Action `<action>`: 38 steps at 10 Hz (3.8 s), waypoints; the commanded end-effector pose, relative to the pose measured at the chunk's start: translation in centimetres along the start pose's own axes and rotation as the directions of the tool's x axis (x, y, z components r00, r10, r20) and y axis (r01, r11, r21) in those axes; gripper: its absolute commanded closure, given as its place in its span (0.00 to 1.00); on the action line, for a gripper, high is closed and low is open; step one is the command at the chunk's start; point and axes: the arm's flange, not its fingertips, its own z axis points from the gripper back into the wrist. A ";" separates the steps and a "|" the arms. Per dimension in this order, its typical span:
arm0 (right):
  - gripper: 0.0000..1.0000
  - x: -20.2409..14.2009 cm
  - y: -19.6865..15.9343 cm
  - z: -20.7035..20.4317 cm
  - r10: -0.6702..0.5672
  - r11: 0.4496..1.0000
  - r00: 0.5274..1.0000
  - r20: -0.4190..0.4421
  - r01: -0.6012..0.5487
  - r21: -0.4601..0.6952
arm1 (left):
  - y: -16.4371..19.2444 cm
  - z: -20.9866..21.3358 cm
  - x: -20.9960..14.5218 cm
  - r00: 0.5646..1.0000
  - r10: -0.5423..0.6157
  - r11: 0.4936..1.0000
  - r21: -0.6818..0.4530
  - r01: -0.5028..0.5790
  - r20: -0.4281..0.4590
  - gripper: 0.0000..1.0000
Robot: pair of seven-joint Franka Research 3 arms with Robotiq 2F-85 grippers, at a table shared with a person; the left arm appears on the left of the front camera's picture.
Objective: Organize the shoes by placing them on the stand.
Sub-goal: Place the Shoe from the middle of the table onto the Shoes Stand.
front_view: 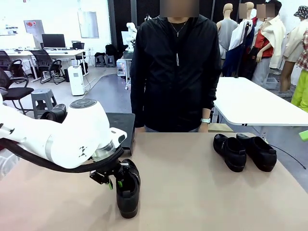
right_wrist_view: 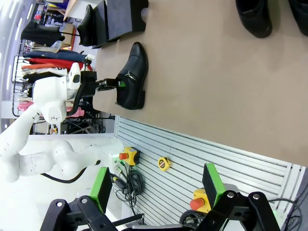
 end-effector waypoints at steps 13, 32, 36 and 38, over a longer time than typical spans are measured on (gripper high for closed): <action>0.00 0.2 0.3 0.0 -0.002 1.000 1.000 0.011 0.001 0.029 | 19.0 19.0 -2.4 0.912 -0.334 0.935 -0.036 0.352 0.238 1.00; 0.00 0.2 0.3 0.0 -0.002 1.000 1.000 0.011 0.001 0.029 | 25.1 14.1 31.3 0.942 -0.215 0.972 -0.039 0.232 0.257 1.00; 0.00 0.2 0.3 0.0 -0.002 1.000 1.000 0.011 0.001 0.029 | 25.7 10.6 33.0 0.944 -0.149 0.986 -0.026 0.164 0.293 1.00; 0.00 0.2 0.3 0.0 -0.002 1.000 1.000 0.011 0.001 0.029 | 25.3 10.0 32.9 0.948 -0.154 0.987 -0.002 0.161 0.278 1.00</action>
